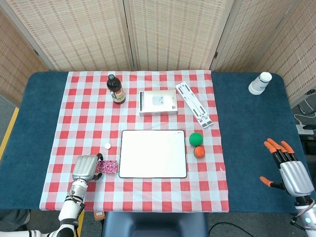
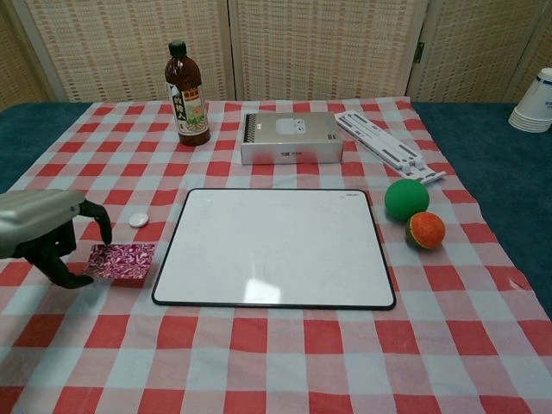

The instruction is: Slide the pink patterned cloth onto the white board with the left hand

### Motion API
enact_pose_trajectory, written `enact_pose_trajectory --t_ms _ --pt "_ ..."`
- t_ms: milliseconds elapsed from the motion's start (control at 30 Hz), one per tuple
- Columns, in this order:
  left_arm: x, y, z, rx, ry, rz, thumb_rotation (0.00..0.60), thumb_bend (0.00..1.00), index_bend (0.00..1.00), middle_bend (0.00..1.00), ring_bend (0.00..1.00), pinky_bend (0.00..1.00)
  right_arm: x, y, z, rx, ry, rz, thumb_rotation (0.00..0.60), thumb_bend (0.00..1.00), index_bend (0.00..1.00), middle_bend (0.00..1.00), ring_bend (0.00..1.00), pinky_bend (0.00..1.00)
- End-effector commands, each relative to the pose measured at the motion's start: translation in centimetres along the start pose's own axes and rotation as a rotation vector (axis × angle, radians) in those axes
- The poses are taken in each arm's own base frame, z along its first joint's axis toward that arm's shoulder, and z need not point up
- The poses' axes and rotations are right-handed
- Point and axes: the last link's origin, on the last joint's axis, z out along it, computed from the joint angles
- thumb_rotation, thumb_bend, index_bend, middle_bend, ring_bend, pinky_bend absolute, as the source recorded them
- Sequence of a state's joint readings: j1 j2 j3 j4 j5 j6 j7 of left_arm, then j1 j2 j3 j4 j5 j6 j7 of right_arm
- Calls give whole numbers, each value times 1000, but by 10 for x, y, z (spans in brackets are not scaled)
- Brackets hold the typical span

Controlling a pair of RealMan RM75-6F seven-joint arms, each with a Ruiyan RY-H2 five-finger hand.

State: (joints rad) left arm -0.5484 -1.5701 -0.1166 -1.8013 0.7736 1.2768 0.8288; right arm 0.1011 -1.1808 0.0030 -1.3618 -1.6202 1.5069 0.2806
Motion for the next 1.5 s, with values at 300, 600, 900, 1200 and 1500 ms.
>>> enact_pose_trajectory --t_ms 300,600,900,1200,1500 --pt "20 92 5 -146 39 10 600 235 405 993 989 969 -1 0 1 -3 -6 -5 600 0 0 2 0 0" --pt "28 142 37 -122 41 -8 600 236 408 992 989 968 -2 3 4 -2 -23 -5 600 0 0 2 0 0" --pt "23 162 61 -94 22 8 600 237 407 992 989 967 -2 4 7 -7 -28 -8 600 0 0 2 0 0" --pt "27 184 71 -95 38 -16 600 235 403 993 989 968 -3 5 12 -20 -35 -10 600 0 0 2 0 0" --pt "25 183 73 -111 70 6 600 211 339 992 988 968 -4 4 11 -14 -36 -18 600 0 0 2 0 0"
